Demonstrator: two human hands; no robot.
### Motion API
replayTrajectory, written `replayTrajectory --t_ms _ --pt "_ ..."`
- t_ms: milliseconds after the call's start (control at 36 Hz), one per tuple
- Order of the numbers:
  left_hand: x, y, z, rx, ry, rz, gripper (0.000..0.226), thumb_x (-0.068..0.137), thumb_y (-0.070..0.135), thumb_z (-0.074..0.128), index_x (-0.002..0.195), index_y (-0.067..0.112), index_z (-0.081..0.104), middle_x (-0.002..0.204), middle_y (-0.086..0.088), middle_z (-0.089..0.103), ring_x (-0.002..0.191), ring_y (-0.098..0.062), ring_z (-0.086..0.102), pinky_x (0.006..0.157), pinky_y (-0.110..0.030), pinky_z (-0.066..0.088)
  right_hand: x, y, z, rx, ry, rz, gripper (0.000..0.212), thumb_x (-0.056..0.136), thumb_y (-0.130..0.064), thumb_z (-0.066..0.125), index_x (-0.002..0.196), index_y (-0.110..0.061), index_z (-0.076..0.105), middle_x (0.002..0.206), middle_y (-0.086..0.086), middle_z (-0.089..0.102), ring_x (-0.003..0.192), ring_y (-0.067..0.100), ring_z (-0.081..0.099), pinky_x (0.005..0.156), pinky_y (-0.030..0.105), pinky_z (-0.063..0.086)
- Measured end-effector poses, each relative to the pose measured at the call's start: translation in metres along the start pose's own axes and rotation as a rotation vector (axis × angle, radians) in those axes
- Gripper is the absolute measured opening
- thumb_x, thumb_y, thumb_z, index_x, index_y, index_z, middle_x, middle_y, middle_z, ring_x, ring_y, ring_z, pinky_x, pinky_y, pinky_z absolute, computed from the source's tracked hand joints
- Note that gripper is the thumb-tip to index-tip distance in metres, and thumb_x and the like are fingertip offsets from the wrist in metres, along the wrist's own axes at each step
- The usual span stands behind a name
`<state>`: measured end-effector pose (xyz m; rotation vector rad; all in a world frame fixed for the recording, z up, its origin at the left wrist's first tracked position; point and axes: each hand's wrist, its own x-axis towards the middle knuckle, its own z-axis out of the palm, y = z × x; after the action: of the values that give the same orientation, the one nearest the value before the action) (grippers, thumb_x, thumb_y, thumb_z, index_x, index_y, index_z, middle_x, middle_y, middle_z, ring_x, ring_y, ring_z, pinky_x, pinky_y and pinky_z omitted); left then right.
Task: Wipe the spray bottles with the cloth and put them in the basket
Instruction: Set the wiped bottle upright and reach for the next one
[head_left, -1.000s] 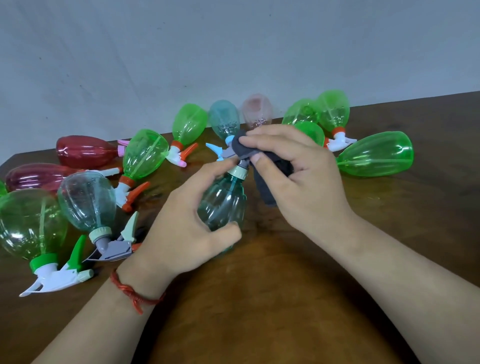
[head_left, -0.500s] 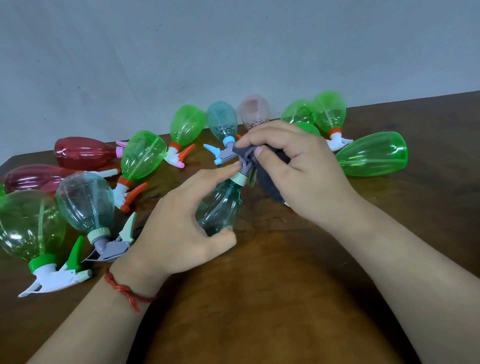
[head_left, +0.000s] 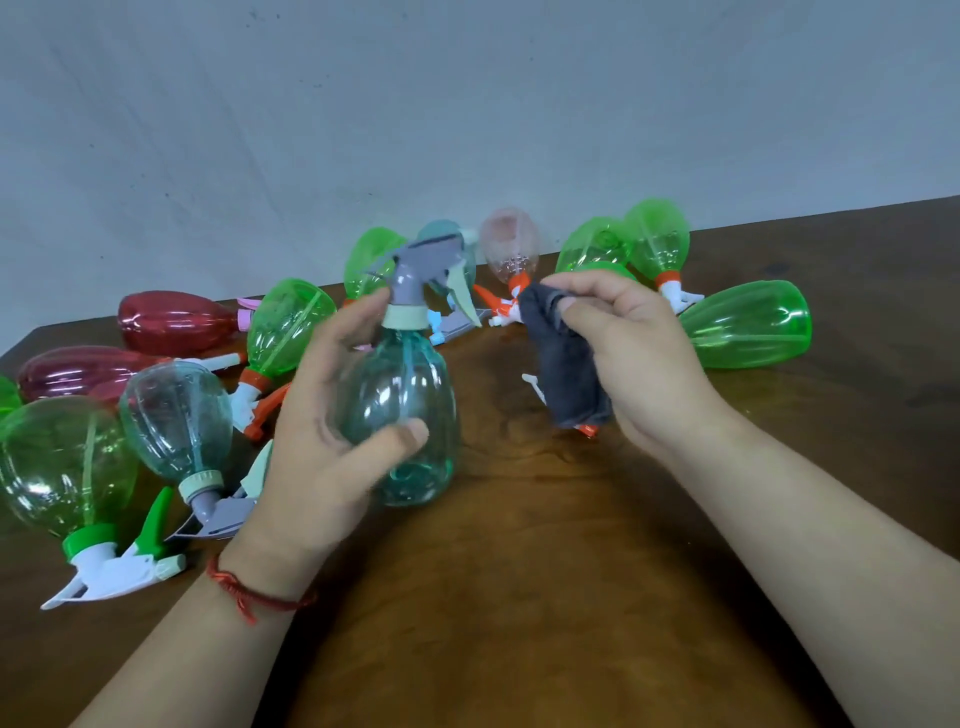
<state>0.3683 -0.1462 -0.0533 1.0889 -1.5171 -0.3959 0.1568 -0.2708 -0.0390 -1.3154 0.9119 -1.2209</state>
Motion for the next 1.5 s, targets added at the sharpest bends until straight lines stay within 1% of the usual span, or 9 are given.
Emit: replayTrajectory --t_ms 111,167,333,472,639,833,1111,1389,1500 --pt "0.003 0.004 0.002 -0.042 0.121 -0.069 0.09 0.071 0.035 0.068 0.158 0.025 0.046 0.142 0.037 0.051 0.141 -0.001 0.047 0.113 -0.028 0.041 -0.016 0.012 0.022 0.145 -0.107 0.112 0.028 0.1 0.001 0.06 0.102 -0.018 0.079 0.106 0.01 0.08 0.096 0.02 0.073 0.1 0.044 0.054" --pt "0.002 0.007 0.008 -0.082 0.097 -0.083 0.092 0.071 0.023 0.073 0.158 0.016 0.043 0.133 0.039 0.057 0.129 0.007 0.054 0.105 -0.017 0.045 -0.026 0.015 0.032 0.23 -0.159 0.181 0.025 0.101 0.002 0.06 0.109 -0.013 0.078 0.11 0.014 0.079 0.097 0.022 0.073 0.098 0.042 0.056" --pt "-0.002 -0.005 0.013 -0.313 0.148 -0.217 0.072 0.08 0.025 0.072 0.146 0.014 0.049 0.138 -0.01 0.06 0.128 -0.024 0.063 0.102 -0.042 0.055 -0.036 0.007 0.038 0.43 -0.251 0.303 0.026 0.104 -0.003 0.056 0.122 -0.01 0.074 0.119 0.012 0.078 0.107 0.023 0.074 0.099 0.038 0.06" --pt "0.002 -0.004 0.017 -0.114 0.178 -0.268 0.029 0.093 0.044 0.061 0.113 0.025 0.057 0.095 0.015 0.065 0.09 -0.007 0.061 0.083 -0.025 0.05 -0.037 0.006 0.035 0.523 -0.289 0.355 0.03 0.104 -0.005 0.056 0.129 -0.009 0.071 0.125 0.014 0.076 0.123 0.032 0.07 0.107 0.046 0.055" --pt "0.004 0.002 0.015 0.043 0.17 -0.331 0.054 0.075 0.065 0.08 0.118 0.037 0.061 0.109 0.022 0.07 0.102 -0.008 0.068 0.085 -0.027 0.055 -0.035 0.006 0.032 0.582 -0.291 0.377 0.03 0.106 -0.006 0.052 0.13 -0.01 0.07 0.125 0.015 0.075 0.12 0.032 0.071 0.102 0.044 0.058" --pt "0.008 -0.002 0.012 -0.241 0.161 -0.52 0.062 0.063 0.034 0.093 0.12 0.034 0.069 0.114 -0.004 0.076 0.105 -0.036 0.076 0.083 -0.05 0.064 -0.026 0.008 0.027 0.479 -0.258 0.415 0.03 0.104 -0.004 0.056 0.131 -0.009 0.07 0.123 0.014 0.076 0.117 0.031 0.073 0.099 0.045 0.06" --pt "0.006 -0.012 0.015 -0.624 0.213 -0.506 0.029 0.082 0.018 0.052 0.111 0.012 0.052 0.099 -0.001 0.072 0.09 -0.022 0.071 0.069 -0.037 0.059 -0.032 0.006 0.029 0.418 -0.233 0.355 0.027 0.105 -0.005 0.057 0.125 -0.012 0.073 0.116 0.012 0.079 0.105 0.025 0.076 0.094 0.041 0.061" --pt "0.006 -0.006 0.016 -0.191 0.158 -0.501 0.032 0.113 0.026 0.045 0.135 0.032 0.068 0.131 -0.001 0.074 0.121 -0.027 0.071 0.107 -0.057 0.054 -0.034 0.005 0.03 0.457 -0.207 0.349 0.028 0.104 0.0 0.057 0.123 -0.011 0.073 0.111 0.009 0.08 0.094 0.019 0.078 0.075 0.03 0.063" --pt "0.003 0.002 0.015 0.075 0.18 -0.399 0.032 0.118 0.026 0.039 0.135 0.041 0.062 0.126 0.015 0.071 0.119 -0.009 0.069 0.107 -0.044 0.055 -0.036 0.006 0.031 0.437 -0.228 0.294 0.026 0.103 -0.001 0.059 0.117 -0.014 0.076 0.113 0.007 0.08 0.097 0.018 0.077 0.081 0.03 0.062"
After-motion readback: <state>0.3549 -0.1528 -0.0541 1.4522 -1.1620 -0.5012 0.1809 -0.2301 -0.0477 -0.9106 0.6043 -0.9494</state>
